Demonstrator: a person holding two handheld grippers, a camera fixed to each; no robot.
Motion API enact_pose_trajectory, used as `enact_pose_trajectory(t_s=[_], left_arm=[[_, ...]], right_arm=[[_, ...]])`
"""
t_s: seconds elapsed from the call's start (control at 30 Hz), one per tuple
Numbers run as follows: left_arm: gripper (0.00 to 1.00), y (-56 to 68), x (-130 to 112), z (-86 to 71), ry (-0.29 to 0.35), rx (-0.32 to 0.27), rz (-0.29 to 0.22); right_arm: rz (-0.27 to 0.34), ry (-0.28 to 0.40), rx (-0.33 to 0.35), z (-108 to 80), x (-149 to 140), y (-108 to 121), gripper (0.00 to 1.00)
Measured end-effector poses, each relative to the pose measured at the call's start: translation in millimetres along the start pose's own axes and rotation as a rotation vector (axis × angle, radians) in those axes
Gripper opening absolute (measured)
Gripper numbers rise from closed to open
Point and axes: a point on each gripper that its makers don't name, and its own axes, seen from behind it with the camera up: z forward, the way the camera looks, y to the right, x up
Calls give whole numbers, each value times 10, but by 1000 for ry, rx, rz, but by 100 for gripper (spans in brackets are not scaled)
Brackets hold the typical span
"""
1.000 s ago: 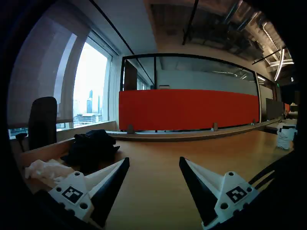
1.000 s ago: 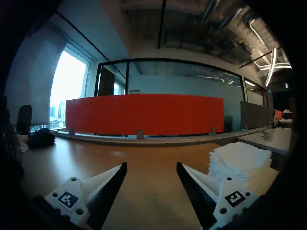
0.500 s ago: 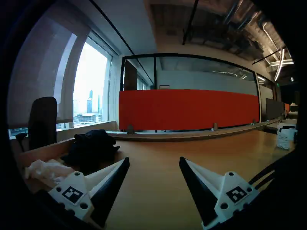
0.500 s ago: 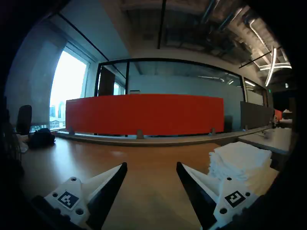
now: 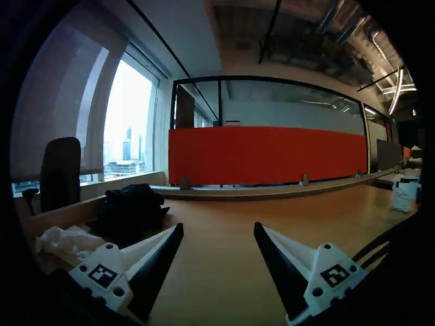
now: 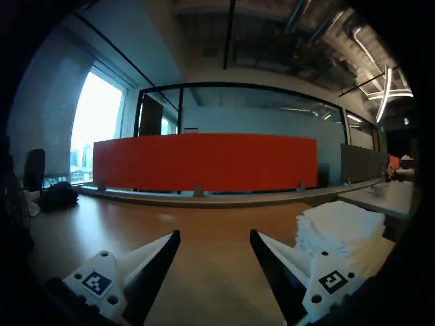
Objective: Fold towel
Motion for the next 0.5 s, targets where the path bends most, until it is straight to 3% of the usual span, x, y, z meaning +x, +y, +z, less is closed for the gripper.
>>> enact_pose_trajectory(t_s=[0.5], left_arm=[[96,-5,21,-12,-1,0,-2]], right_arm=[[0,0,0,-1,-3,-1,100]])
